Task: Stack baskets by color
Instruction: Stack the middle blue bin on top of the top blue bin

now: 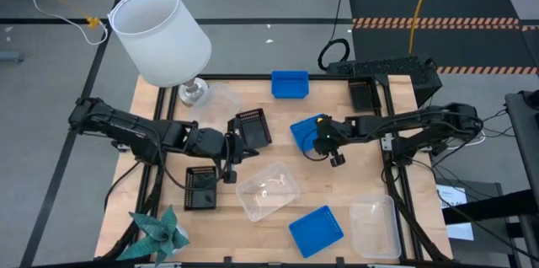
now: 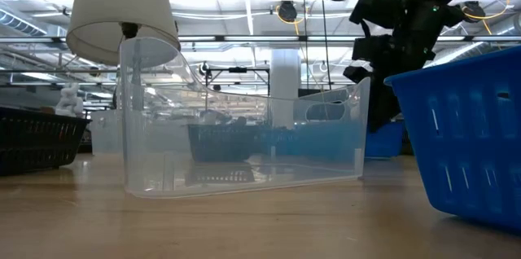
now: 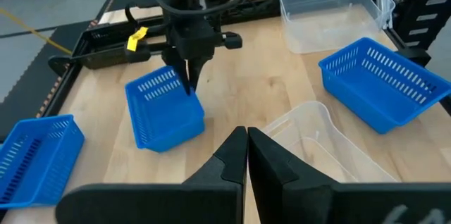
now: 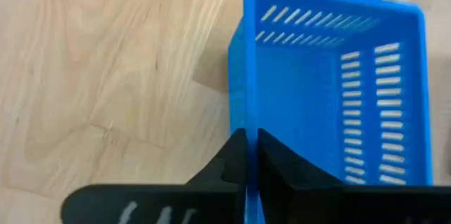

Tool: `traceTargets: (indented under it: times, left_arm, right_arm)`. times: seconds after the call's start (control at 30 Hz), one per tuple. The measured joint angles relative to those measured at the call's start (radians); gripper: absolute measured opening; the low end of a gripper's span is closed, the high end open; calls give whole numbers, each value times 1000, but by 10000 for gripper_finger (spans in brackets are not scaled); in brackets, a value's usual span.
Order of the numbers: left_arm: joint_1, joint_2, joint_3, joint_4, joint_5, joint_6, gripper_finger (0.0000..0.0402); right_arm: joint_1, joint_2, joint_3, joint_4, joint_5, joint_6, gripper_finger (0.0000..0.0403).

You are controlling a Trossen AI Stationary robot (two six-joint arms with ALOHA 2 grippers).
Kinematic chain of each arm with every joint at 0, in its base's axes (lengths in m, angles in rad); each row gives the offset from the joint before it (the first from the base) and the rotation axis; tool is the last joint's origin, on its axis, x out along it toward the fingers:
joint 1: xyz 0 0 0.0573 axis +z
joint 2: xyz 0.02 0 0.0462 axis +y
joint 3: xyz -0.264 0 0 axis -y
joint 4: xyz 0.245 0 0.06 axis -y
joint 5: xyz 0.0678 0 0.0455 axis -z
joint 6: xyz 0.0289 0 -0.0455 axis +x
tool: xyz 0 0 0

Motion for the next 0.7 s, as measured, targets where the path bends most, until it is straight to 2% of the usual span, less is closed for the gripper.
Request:
traceTargets:
  times: [0.17,0.6,0.7]
  left_arm:
    - [0,0,0,0,0,0,17]
    - [0,0,0,1,0,19,17]
    - [0,0,0,2,0,19,17]
  right_arm:
    - [2,-16,46,-32,12,69,12]
    - [8,-15,398,-296,187,169,6]
    - [8,-15,477,-346,190,171,6]
